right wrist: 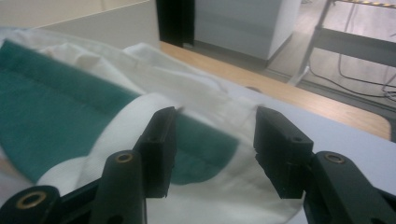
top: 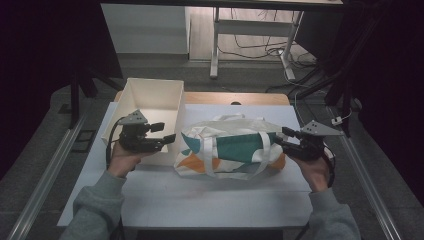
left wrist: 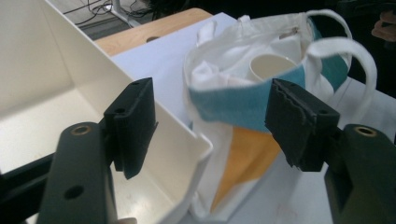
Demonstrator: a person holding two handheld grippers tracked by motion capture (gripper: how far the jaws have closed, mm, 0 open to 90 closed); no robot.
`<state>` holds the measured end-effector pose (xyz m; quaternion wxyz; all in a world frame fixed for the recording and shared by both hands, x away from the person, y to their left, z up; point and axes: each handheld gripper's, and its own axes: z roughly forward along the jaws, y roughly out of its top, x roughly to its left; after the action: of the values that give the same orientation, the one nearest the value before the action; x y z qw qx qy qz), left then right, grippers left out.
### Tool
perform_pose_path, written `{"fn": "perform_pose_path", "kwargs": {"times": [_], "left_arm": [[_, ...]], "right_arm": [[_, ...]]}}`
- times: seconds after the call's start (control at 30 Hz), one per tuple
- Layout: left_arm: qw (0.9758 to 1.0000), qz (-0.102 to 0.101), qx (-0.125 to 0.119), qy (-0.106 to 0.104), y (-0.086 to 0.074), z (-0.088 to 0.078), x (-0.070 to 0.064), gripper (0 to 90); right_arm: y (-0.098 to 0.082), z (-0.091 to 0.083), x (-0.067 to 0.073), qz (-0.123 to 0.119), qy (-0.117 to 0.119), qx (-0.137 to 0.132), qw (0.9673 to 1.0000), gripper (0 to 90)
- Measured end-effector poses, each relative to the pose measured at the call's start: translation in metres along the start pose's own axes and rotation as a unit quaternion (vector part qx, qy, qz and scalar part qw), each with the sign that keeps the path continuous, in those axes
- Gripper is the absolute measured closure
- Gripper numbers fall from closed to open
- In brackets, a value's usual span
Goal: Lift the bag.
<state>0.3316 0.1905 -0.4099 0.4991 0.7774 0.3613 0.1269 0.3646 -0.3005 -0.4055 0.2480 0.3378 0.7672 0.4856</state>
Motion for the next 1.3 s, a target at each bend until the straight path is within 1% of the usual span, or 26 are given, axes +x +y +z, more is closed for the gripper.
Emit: {"fn": "perform_pose_path", "kwargs": {"times": [0.1, 0.2, 0.37, 0.5, 0.6, 0.63, 0.67, 0.73, 0.83, 0.93, 1.03, 1.13, 1.3], "left_arm": [[1.0000, -0.003, -0.001, 0.001, -0.010, -0.006, -0.004, 32.1], [1.0000, -0.006, 0.000, 0.004, -0.019, -0.009, -0.007, 31.8], [0.9999, -0.002, 0.012, 0.004, -0.035, -0.009, -0.014, 31.6], [0.9997, -0.005, 0.022, 0.008, -0.051, -0.007, -0.016, 31.5], [0.9992, -0.003, 0.036, 0.019, -0.062, -0.006, -0.015, 31.3], [0.9988, 0.001, 0.041, 0.027, -0.065, -0.007, -0.016, 30.9], [0.9985, 0.003, 0.044, 0.031, -0.067, -0.007, -0.016, 30.8], [0.9985, 0.004, 0.043, 0.033, -0.070, -0.009, -0.017, 30.6], [0.9988, -0.006, 0.036, 0.033, -0.078, -0.012, -0.018, 30.6], [0.9986, -0.015, 0.035, 0.037, -0.088, -0.011, -0.018, 30.7], [0.9980, -0.022, 0.049, 0.035, -0.100, -0.007, -0.018, 30.7], [0.9976, -0.023, 0.055, 0.035, -0.106, -0.006, -0.019, 30.6], [0.9974, -0.032, 0.055, 0.035, -0.109, -0.006, -0.015, 30.3]], "right_arm": [[-0.007, -0.002, 0.006, -0.010, 0.004, 0.006, 0.9999, 48.3], [-0.015, -0.006, 0.008, -0.011, 0.009, 0.006, 0.9999, 48.3], [-0.027, -0.012, 0.011, -0.013, 0.003, 0.013, 0.9998, 48.3], [-0.038, -0.016, 0.015, -0.021, 0.001, 0.020, 0.9996, 48.1], [-0.048, -0.018, 0.017, -0.029, 0.001, 0.027, 0.9992, 48.1], [-0.052, -0.018, 0.017, -0.031, 0.002, 0.028, 0.9991, 48.0], [-0.055, -0.019, 0.017, -0.031, 0.003, 0.029, 0.9991, 48.0], [-0.061, -0.019, 0.016, -0.027, 0.003, 0.034, 0.9990, 47.7], [-0.069, -0.018, 0.014, -0.021, 0.004, 0.037, 0.9991, 47.6], [-0.076, -0.017, 0.013, -0.020, 0.000, 0.045, 0.9988, 47.3], [-0.084, -0.014, 0.014, -0.021, 0.001, 0.052, 0.9984, 47.1], [-0.090, -0.011, 0.014, -0.023, 0.002, 0.062, 0.9978, 47.0], [-0.094, -0.011, 0.014, -0.031, -0.001, 0.067, 0.9973, 47.0]]}}
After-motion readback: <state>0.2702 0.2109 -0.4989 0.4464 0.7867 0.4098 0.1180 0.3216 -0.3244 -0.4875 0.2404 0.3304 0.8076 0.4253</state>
